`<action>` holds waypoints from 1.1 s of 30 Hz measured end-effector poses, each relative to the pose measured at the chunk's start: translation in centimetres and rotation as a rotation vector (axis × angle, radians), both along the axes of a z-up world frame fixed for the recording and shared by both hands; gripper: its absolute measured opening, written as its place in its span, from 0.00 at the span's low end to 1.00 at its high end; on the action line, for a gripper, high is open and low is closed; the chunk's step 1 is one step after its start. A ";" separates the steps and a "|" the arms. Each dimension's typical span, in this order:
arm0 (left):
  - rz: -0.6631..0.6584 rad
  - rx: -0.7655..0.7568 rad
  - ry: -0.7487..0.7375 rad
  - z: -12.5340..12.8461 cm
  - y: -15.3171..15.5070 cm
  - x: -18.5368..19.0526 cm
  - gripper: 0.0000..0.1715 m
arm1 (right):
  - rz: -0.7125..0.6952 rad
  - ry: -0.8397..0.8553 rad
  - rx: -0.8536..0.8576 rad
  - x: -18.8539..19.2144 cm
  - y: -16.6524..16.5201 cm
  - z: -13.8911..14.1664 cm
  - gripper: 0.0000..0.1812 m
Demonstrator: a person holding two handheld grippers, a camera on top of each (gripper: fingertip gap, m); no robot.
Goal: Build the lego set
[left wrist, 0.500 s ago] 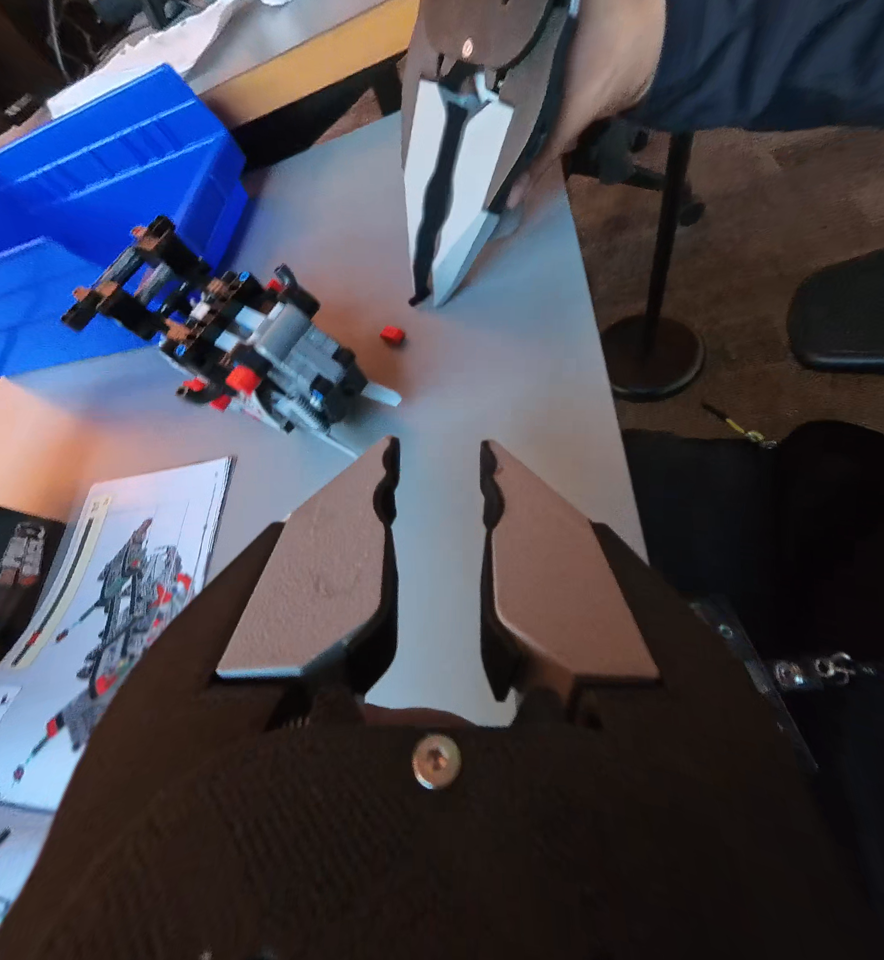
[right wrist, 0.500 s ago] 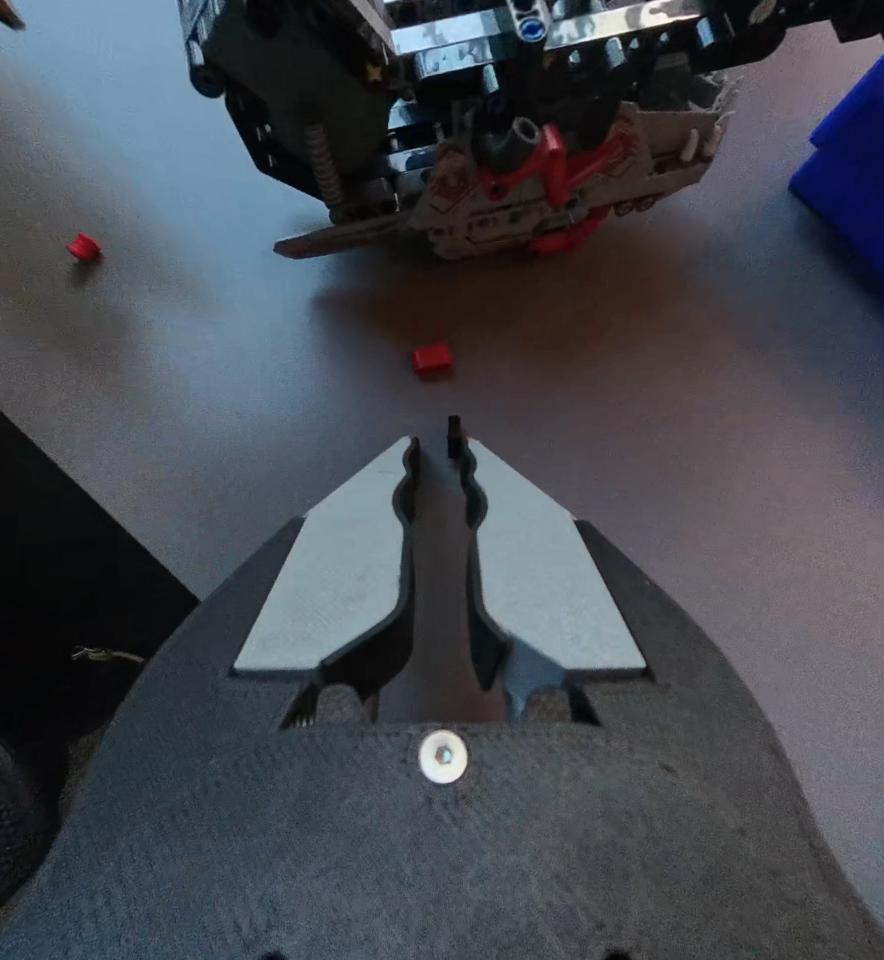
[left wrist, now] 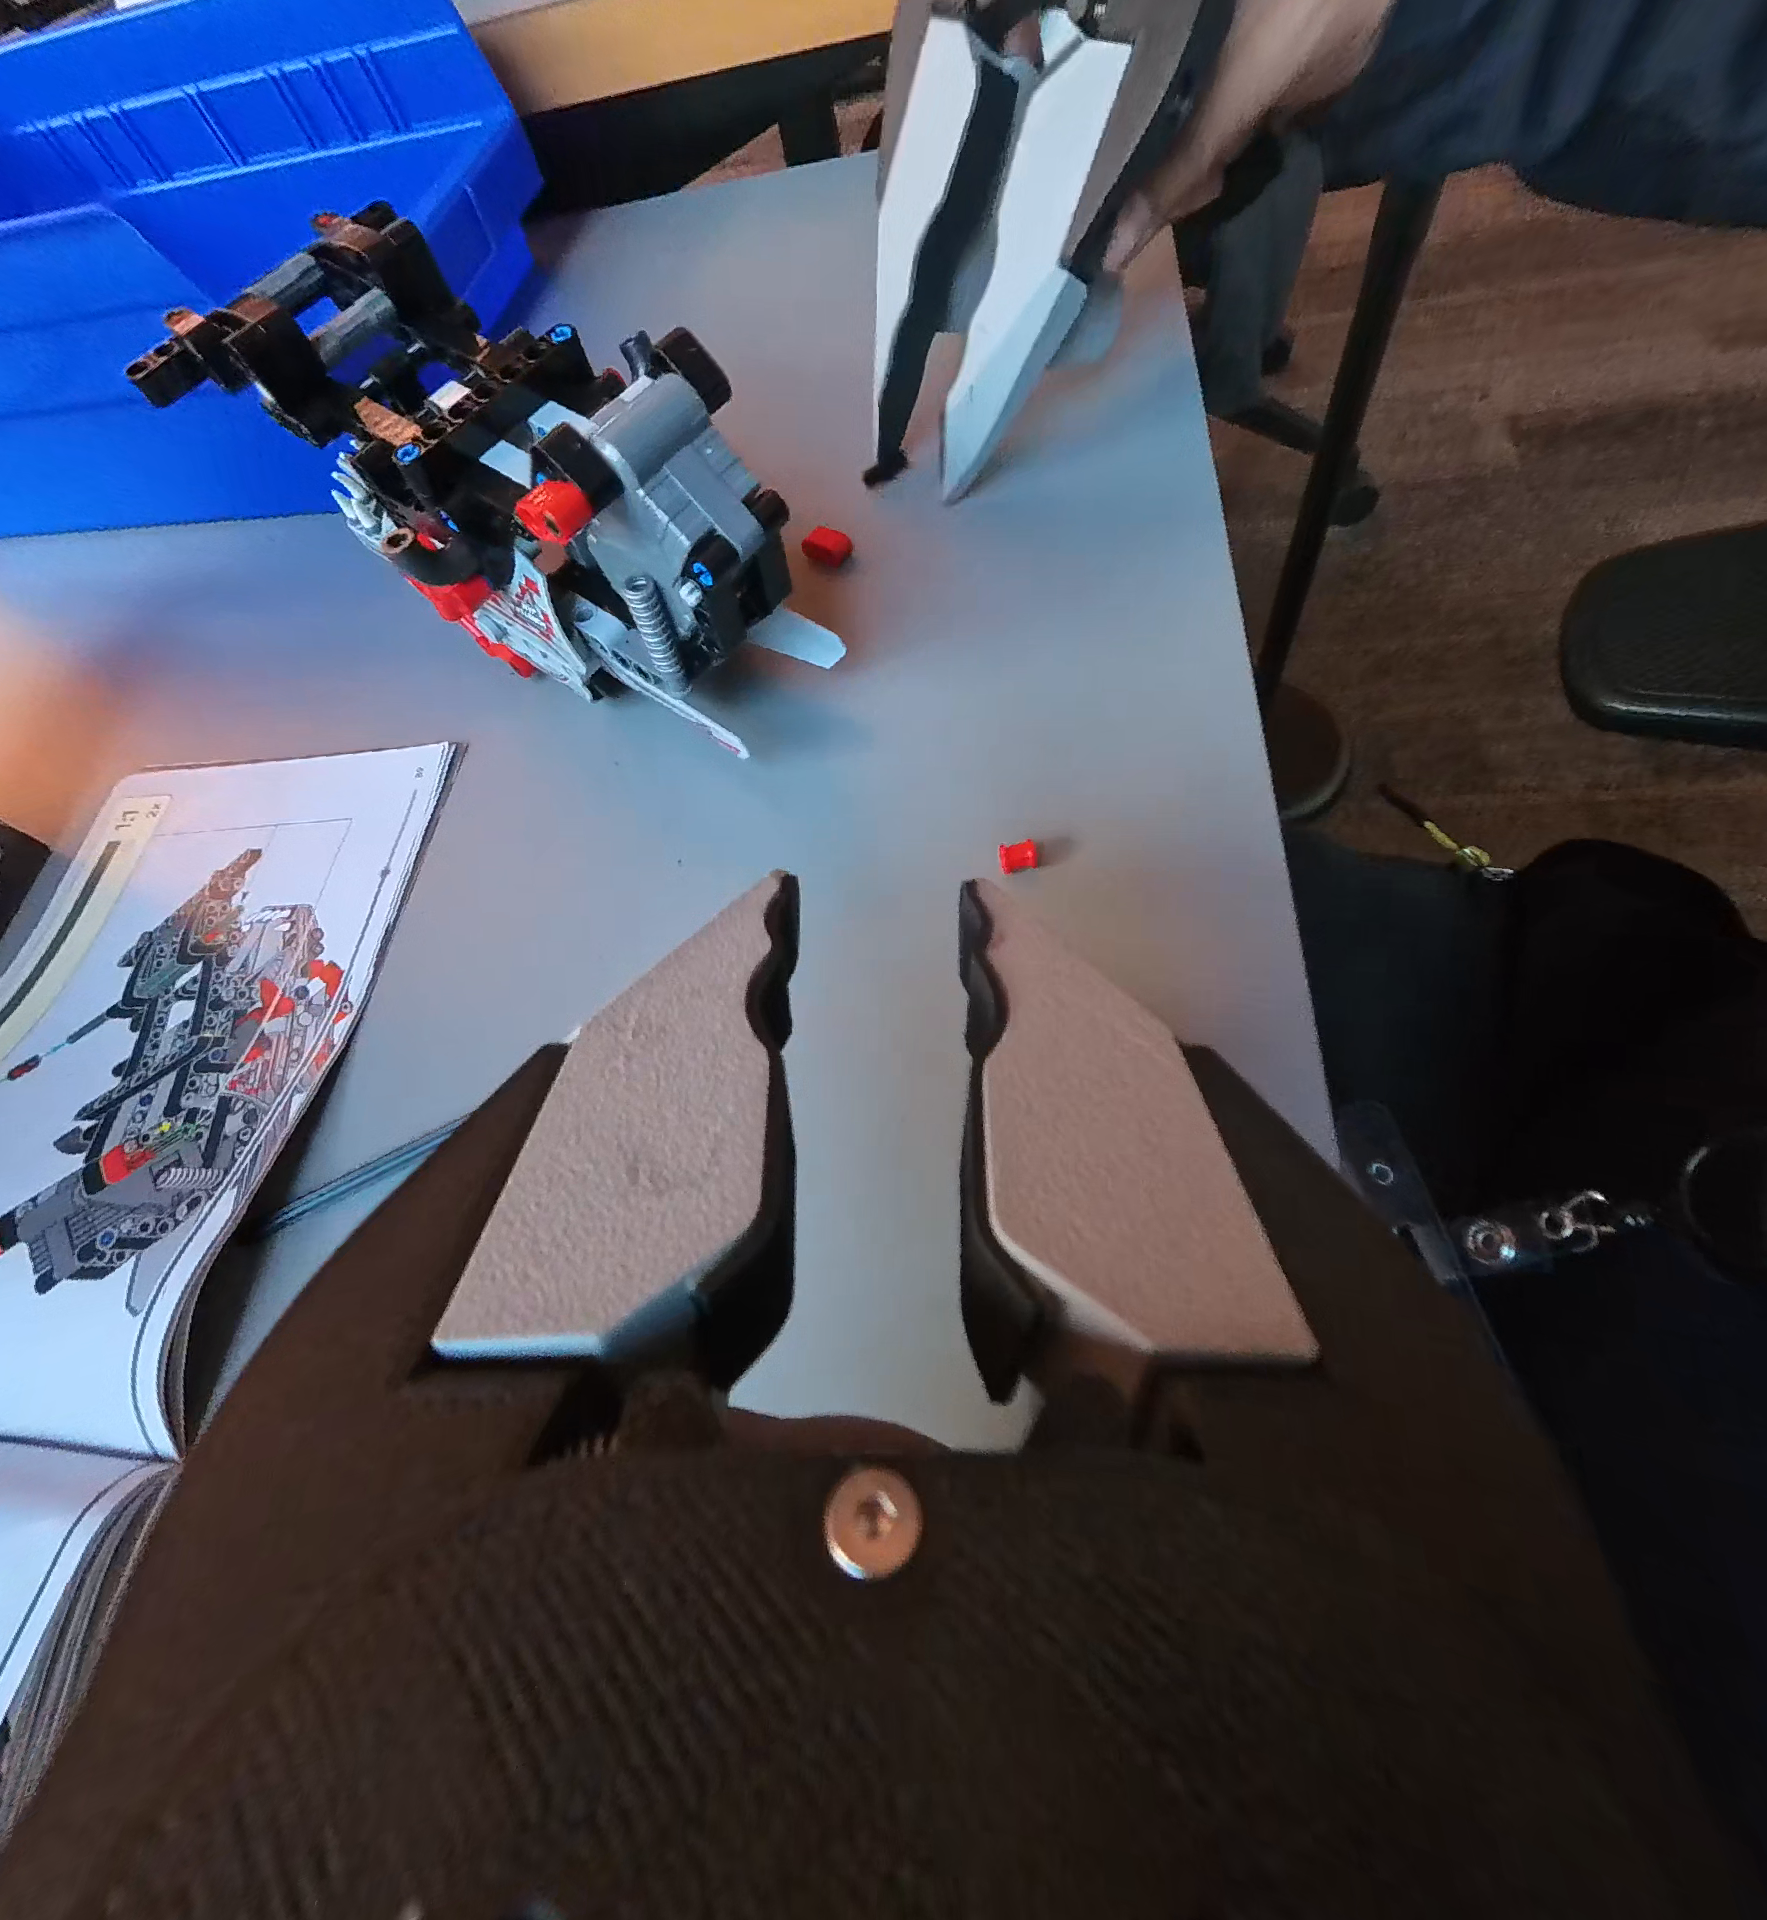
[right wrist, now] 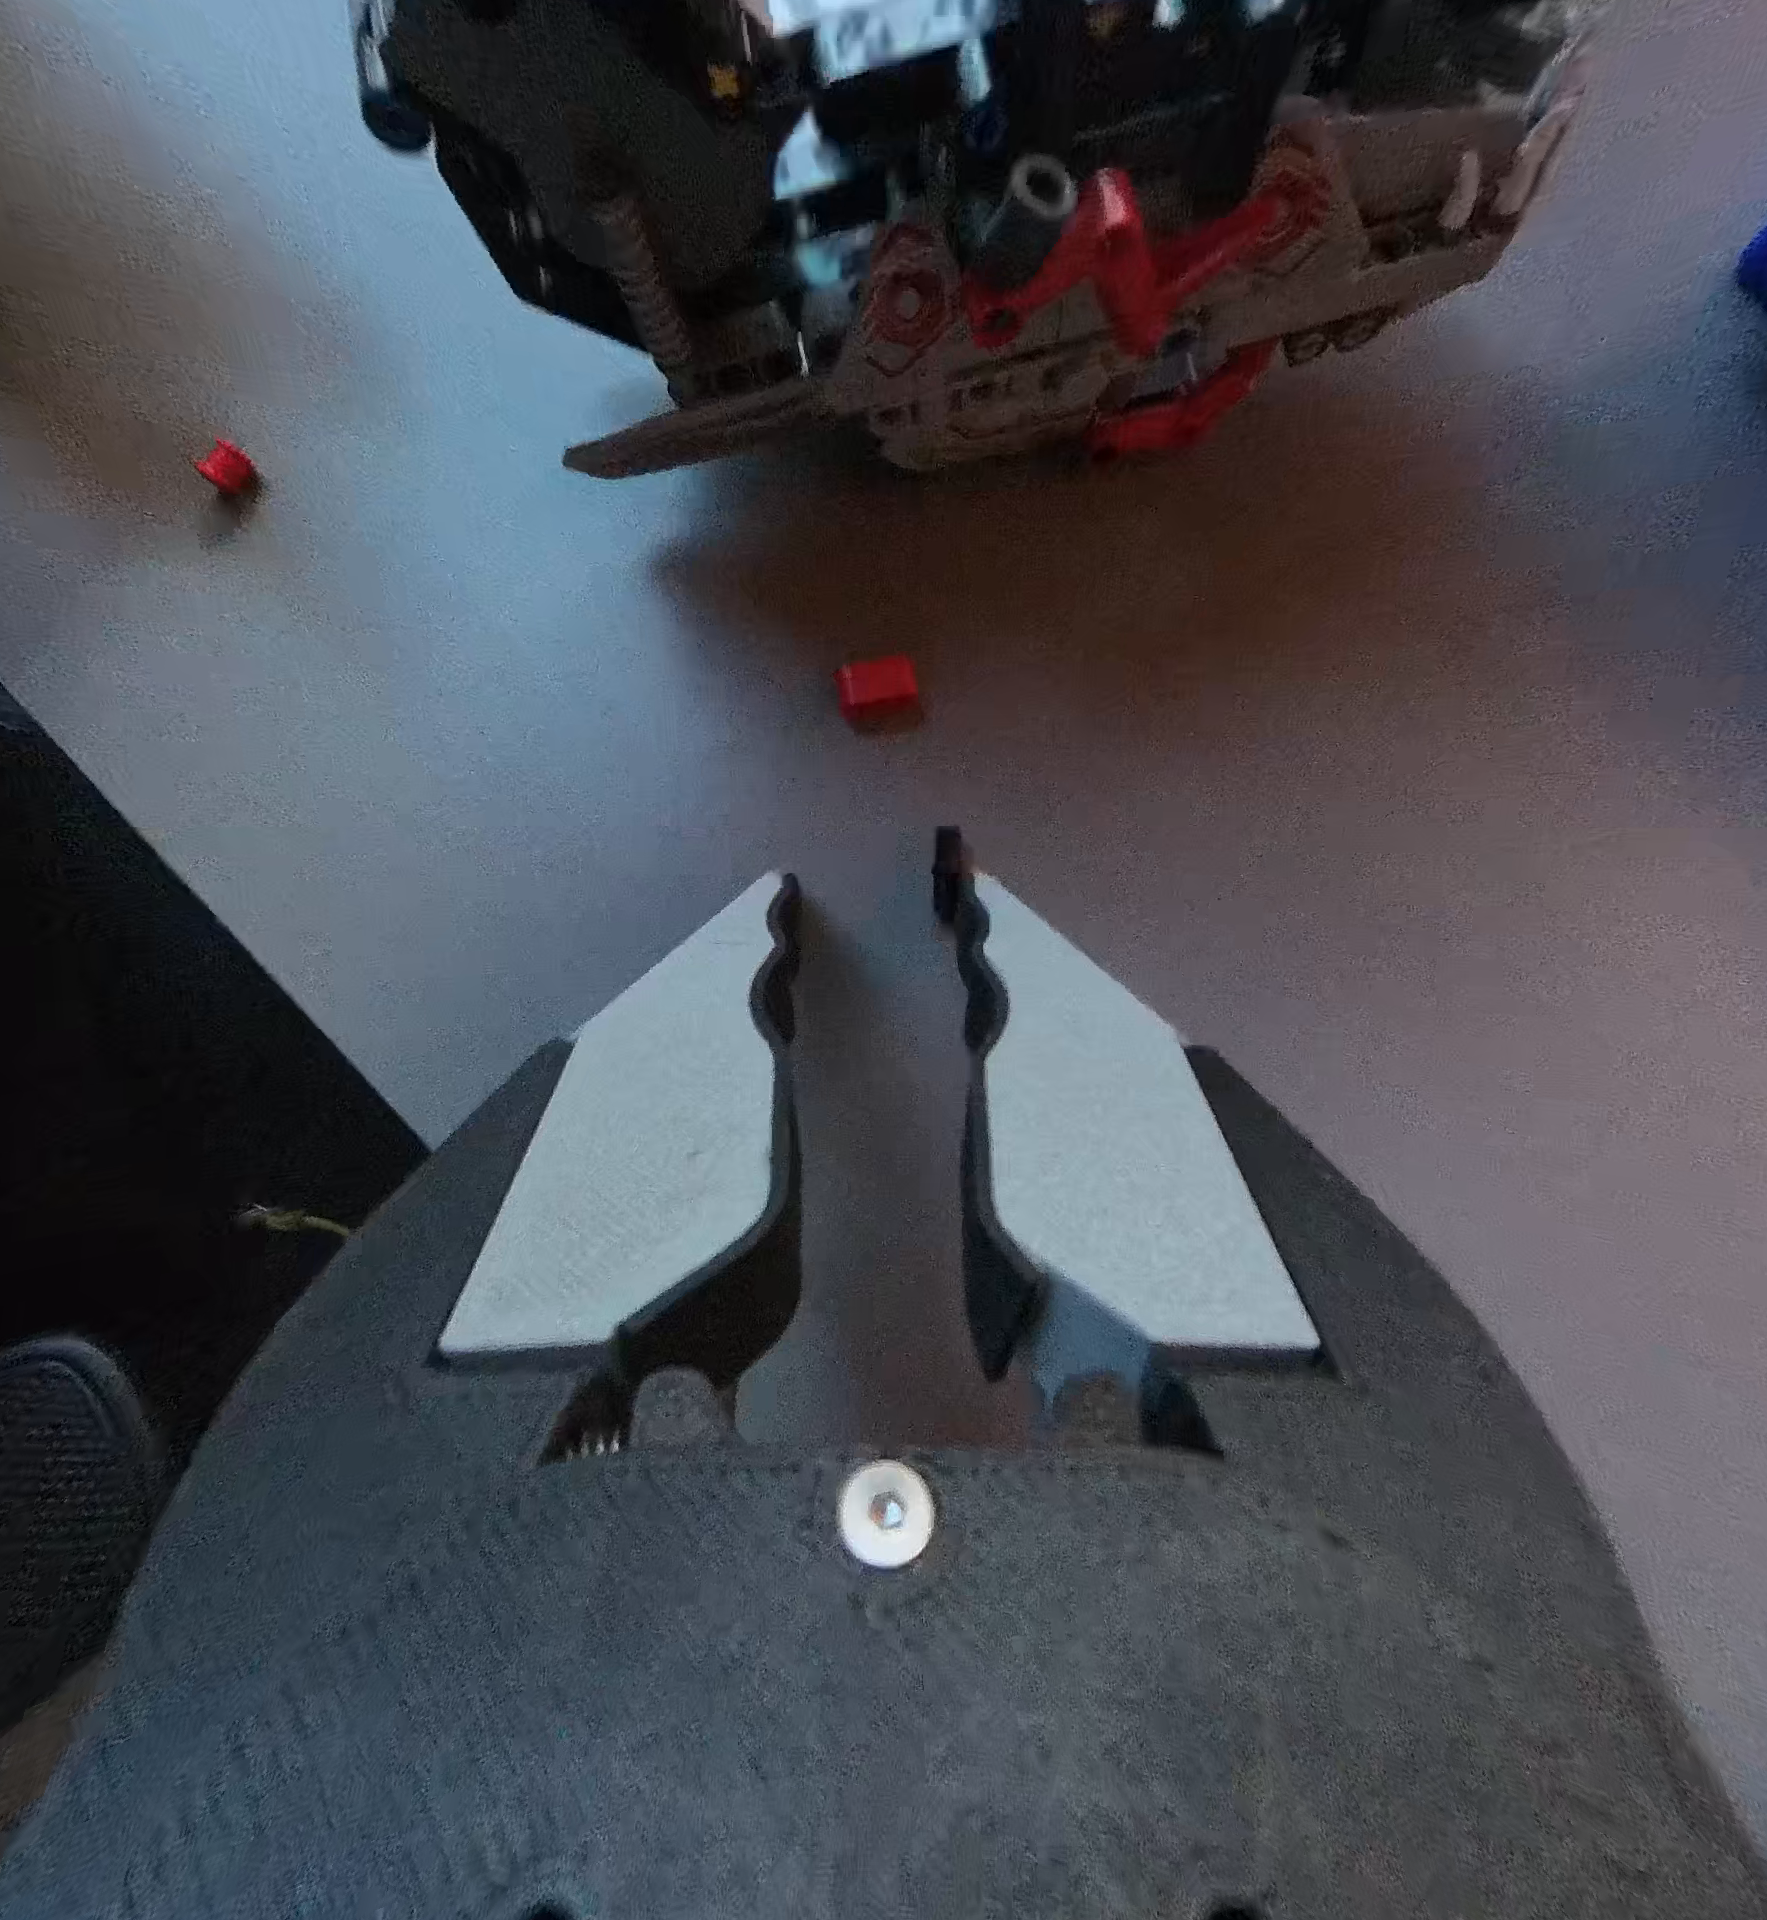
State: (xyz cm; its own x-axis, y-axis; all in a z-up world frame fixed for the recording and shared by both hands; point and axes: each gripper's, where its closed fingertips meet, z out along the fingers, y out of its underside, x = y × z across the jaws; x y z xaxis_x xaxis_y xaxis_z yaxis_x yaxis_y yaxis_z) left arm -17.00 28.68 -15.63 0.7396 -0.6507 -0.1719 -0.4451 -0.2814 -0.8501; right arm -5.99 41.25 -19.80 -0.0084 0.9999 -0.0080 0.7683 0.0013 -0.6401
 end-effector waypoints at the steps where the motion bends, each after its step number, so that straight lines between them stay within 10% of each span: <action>1: 0.000 0.000 -0.003 0.0 -0.1 -0.1 0.16 | -0.006 0.011 -0.030 0.0 -0.1 0.2 0.16; 24: -0.117 0.014 0.025 1.4 0.4 5.8 0.16 | -0.070 0.250 -0.111 0.9 0.1 1.7 0.23; 33: -0.112 0.039 0.031 1.6 -1.5 5.4 0.15 | -0.528 0.440 -0.131 19.6 -0.9 0.4 0.13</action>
